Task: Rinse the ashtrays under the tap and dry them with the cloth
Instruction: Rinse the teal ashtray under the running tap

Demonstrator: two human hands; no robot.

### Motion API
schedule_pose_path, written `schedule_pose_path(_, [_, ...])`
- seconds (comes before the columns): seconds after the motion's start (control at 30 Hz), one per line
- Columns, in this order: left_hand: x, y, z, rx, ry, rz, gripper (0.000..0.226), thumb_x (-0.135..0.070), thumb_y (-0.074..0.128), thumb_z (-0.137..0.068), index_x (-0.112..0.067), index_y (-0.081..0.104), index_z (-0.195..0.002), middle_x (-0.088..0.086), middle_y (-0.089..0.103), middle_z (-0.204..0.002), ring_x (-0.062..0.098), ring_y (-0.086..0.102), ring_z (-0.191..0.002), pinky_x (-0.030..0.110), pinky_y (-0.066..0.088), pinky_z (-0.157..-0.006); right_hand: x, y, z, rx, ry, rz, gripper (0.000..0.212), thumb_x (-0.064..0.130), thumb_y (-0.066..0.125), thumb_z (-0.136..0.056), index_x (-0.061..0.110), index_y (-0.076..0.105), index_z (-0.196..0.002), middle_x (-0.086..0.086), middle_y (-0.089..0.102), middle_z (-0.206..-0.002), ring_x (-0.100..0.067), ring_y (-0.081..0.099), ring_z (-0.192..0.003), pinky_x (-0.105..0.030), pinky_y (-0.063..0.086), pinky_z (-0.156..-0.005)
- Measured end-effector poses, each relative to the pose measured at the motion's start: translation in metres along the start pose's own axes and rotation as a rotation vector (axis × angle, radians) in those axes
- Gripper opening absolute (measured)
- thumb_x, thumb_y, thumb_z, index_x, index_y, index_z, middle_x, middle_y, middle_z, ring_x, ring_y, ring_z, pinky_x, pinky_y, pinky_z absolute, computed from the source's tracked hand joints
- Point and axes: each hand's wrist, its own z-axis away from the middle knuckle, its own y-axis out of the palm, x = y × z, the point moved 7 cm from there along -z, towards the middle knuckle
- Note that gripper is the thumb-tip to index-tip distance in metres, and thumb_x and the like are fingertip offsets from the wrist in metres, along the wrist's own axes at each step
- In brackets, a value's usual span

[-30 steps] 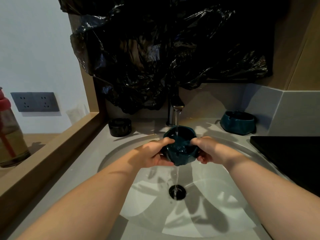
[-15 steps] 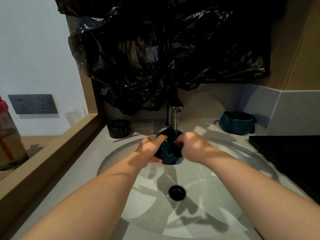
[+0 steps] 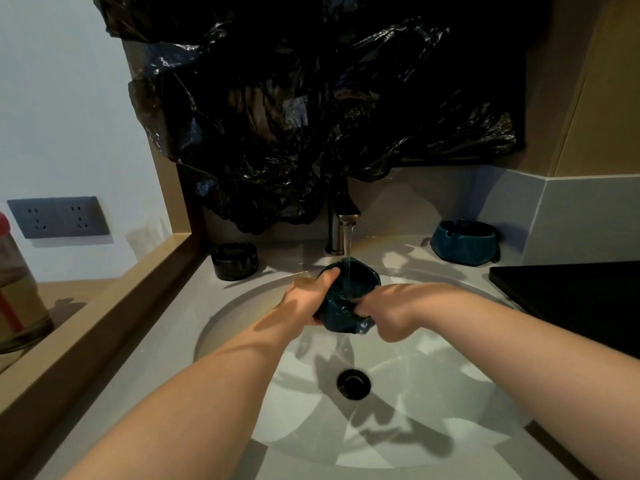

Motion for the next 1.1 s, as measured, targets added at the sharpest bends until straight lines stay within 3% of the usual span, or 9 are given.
schedule_pose_path(0.13, [-0.003, 0.006, 0.004, 0.033, 0.029, 0.016, 0.034, -0.052, 0.058, -0.089, -0.018, 0.059, -0.089, 0.009, 0.069, -0.093, 0.024, 0.068, -0.086, 0.037, 0.060, -0.072, -0.008, 0.000, -0.017, -0.105, 0.138, 0.278, 0.049, 0.015, 0.044, -0.088, 0.010, 0.043, -0.137, -0.011, 0.049, -0.134, -0.026, 0.044, -0.127, -0.037, 0.022, -0.115])
schedule_pose_path(0.23, [-0.001, 0.006, 0.004, 0.034, -0.023, 0.057, 0.034, -0.051, 0.058, -0.088, -0.017, 0.060, -0.090, 0.012, 0.070, -0.098, 0.028, 0.069, -0.090, 0.043, 0.059, -0.079, 0.002, -0.002, -0.028, -0.162, 0.119, 0.174, 0.079, 0.018, 0.048, -0.086, 0.017, 0.004, -0.152, -0.009, 0.009, -0.159, -0.025, 0.004, -0.147, -0.053, -0.009, -0.116])
schedule_pose_path(0.3, [0.000, 0.004, 0.002, 0.034, -0.035, 0.048, 0.034, -0.051, 0.058, -0.088, -0.017, 0.062, -0.091, 0.013, 0.071, -0.098, 0.028, 0.069, -0.089, 0.044, 0.059, -0.079, 0.014, -0.005, -0.026, -0.165, 0.053, 0.070, 0.073, 0.014, 0.047, -0.088, 0.019, 0.012, -0.151, -0.003, 0.004, -0.160, -0.021, -0.006, -0.147, -0.058, -0.014, -0.111])
schedule_pose_path(0.37, [0.000, 0.000, -0.002, 0.017, -0.012, 0.007, 0.038, -0.053, 0.057, -0.087, -0.016, 0.064, -0.094, 0.013, 0.072, -0.097, 0.028, 0.071, -0.087, 0.044, 0.060, -0.077, 0.019, -0.008, -0.017, -0.165, -0.009, -0.118, 0.057, 0.007, 0.042, -0.089, 0.020, 0.033, -0.144, -0.005, 0.032, -0.150, -0.024, 0.015, -0.144, -0.051, 0.004, -0.117])
schedule_pose_path(0.43, [-0.001, -0.006, -0.006, -0.024, 0.019, -0.016, 0.044, -0.054, 0.058, -0.087, -0.013, 0.066, -0.100, 0.014, 0.072, -0.099, 0.027, 0.071, -0.086, 0.042, 0.061, -0.073, 0.013, -0.011, -0.007, -0.189, -0.038, -0.297, 0.046, 0.002, 0.039, -0.089, 0.020, 0.052, -0.129, -0.005, 0.055, -0.113, -0.028, 0.049, -0.110, -0.027, 0.045, -0.087])
schedule_pose_path(0.53, [-0.002, -0.011, -0.010, -0.063, 0.039, -0.027, 0.046, -0.051, 0.058, -0.088, -0.010, 0.064, -0.107, 0.014, 0.069, -0.102, 0.027, 0.069, -0.089, 0.036, 0.060, -0.066, 0.001, -0.012, 0.000, -0.261, 0.014, -0.209, 0.034, -0.001, 0.040, -0.084, 0.013, 0.062, -0.105, -0.006, 0.058, -0.090, -0.021, 0.055, -0.075, -0.025, 0.042, -0.055])
schedule_pose_path(0.73, [-0.001, -0.007, -0.010, -0.042, 0.051, -0.035, 0.045, -0.050, 0.058, -0.088, -0.011, 0.062, -0.109, 0.014, 0.069, -0.103, 0.028, 0.069, -0.090, 0.038, 0.061, -0.070, 0.012, -0.009, -0.016, -0.262, 0.035, -0.181, 0.059, 0.003, 0.043, -0.088, 0.018, 0.032, -0.143, -0.006, 0.048, -0.132, -0.026, 0.052, -0.113, -0.031, 0.041, -0.096])
schedule_pose_path(0.9, [-0.003, -0.008, -0.008, -0.037, 0.065, -0.053, 0.046, -0.051, 0.056, -0.089, -0.009, 0.063, -0.107, 0.015, 0.069, -0.102, 0.028, 0.069, -0.089, 0.038, 0.061, -0.070, 0.020, -0.009, -0.013, -0.240, -0.078, -0.438, 0.044, 0.000, 0.042, -0.087, 0.015, 0.048, -0.128, -0.009, 0.056, -0.119, -0.027, 0.057, -0.099, -0.035, 0.050, -0.086])
schedule_pose_path(1.1, [-0.003, -0.004, -0.009, -0.049, 0.048, -0.029, 0.043, -0.050, 0.056, -0.090, -0.009, 0.063, -0.104, 0.013, 0.070, -0.099, 0.026, 0.069, -0.086, 0.039, 0.061, -0.070, 0.000, -0.014, -0.007, -0.271, 0.049, -0.213, 0.035, 0.002, 0.043, -0.086, 0.013, 0.058, -0.116, -0.007, 0.059, -0.099, -0.022, 0.059, -0.085, -0.030, 0.048, -0.066])
